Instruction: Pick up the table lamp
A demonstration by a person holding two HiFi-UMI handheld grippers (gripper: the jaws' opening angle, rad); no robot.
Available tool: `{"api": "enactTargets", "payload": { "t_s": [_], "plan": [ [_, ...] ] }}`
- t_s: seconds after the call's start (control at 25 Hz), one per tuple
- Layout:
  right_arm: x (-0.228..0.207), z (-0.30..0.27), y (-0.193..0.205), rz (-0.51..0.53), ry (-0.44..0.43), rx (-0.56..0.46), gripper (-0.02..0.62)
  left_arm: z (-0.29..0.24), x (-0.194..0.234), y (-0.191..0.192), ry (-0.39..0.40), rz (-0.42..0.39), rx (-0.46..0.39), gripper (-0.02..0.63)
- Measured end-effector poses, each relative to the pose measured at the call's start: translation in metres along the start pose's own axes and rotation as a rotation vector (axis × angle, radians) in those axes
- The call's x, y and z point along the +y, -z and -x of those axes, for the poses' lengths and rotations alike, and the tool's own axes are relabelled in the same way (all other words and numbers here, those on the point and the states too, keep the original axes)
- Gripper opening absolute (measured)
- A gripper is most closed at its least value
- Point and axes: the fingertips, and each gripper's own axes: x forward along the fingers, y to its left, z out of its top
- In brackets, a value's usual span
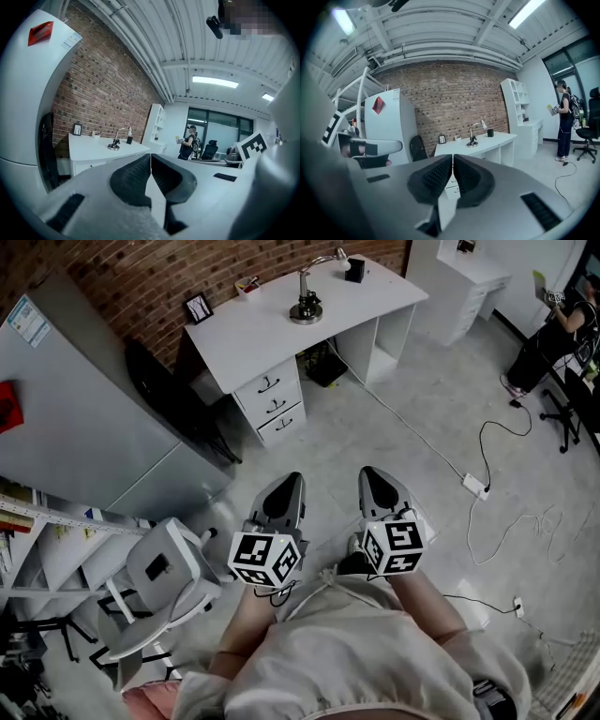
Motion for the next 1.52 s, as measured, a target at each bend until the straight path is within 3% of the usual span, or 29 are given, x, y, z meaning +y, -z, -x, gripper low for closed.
{"api": "enactTargets", "payload": {
  "t_s": [0.36,0.48,0.8,1.16,1.52],
  "plan": [
    [-0.100,-0.046,-0.034,0.038,-0.065,0.013,0.029,-0.122,-0.039,-0.014,-0.015,0.029,-0.029,0.020],
    [-0.123,-0.056,-0.034,0.022,-0.076,0.028,0.029,-0.151,-0.049,-0.006,-0.008,0.026,0.002,0.020],
    [-0.157,-0.098,-0.031,-0.005,-0.060,0.067,0.029,-0.210,-0.026,0.003,-0.009,0.063,0.051,0.020],
    [-0.177,-0.195,-0.048,-0.003,-0.003,0.064,0.029,-0.306,0.036,-0.017,0.088,0.041,0.068,0.020],
    [-0.158,-0.348,-0.099,0.009,0.001,0.050,0.029,-0.397,0.161,-0.083,0.107,0.023,0.052,0.020]
  ]
}}
